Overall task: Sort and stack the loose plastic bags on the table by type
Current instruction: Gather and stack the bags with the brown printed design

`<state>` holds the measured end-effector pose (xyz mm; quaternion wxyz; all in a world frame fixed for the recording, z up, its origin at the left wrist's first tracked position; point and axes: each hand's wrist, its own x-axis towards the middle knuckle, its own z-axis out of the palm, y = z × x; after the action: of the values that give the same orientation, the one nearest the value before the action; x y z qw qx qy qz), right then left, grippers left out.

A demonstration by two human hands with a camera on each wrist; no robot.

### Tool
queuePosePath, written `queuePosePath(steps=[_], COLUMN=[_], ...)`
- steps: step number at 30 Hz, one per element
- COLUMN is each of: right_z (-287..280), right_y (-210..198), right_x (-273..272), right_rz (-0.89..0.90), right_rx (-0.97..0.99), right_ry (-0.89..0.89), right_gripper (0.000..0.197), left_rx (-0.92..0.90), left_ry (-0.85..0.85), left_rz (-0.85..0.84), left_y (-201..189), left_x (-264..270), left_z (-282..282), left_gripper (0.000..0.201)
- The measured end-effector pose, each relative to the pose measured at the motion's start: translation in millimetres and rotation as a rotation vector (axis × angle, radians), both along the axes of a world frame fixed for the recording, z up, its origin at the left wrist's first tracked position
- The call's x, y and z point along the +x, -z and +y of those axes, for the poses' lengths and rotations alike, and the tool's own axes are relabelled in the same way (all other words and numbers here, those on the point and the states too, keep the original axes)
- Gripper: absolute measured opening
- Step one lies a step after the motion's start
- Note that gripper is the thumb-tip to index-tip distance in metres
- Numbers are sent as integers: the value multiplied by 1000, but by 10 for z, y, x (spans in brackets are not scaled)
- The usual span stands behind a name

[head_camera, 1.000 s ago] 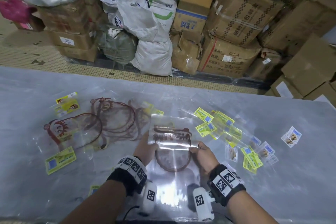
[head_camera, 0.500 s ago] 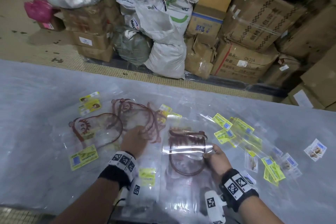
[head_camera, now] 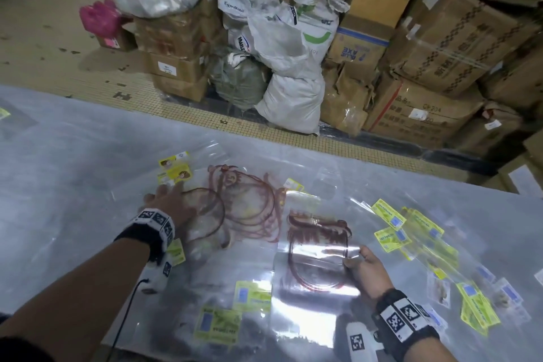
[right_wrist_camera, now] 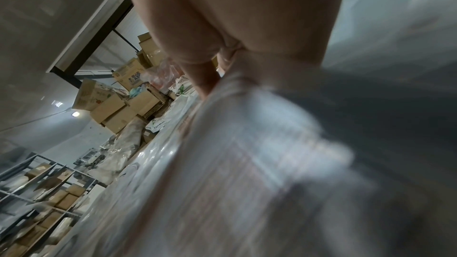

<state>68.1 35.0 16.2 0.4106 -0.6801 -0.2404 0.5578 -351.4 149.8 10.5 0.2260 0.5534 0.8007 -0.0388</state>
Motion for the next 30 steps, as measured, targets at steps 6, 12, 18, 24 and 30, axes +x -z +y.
queuePosePath(steps=[6, 12, 18, 24, 30], right_z=[-11, -10, -42, -47, -32], right_y=[6, -14, 15, -54, -98], right_x=[-1, -4, 24, 27, 36], right_rz=[47, 32, 21, -3, 35], right_rx=[0, -2, -3, -16, 13], right_ry=[-7, -17, -19, -47, -55], right_gripper=[26, 25, 23, 20, 24], left_rx=[-57, 152, 155, 168, 200], left_ry=[22, 93, 87, 120, 45], left_rz=[97, 62, -95, -277, -434], left_y=[-150, -215, -265, -297, -330], left_x=[33, 78, 203, 278, 292], left_z=[110, 290, 390, 453, 517], left_gripper=[96, 68, 52, 82, 53])
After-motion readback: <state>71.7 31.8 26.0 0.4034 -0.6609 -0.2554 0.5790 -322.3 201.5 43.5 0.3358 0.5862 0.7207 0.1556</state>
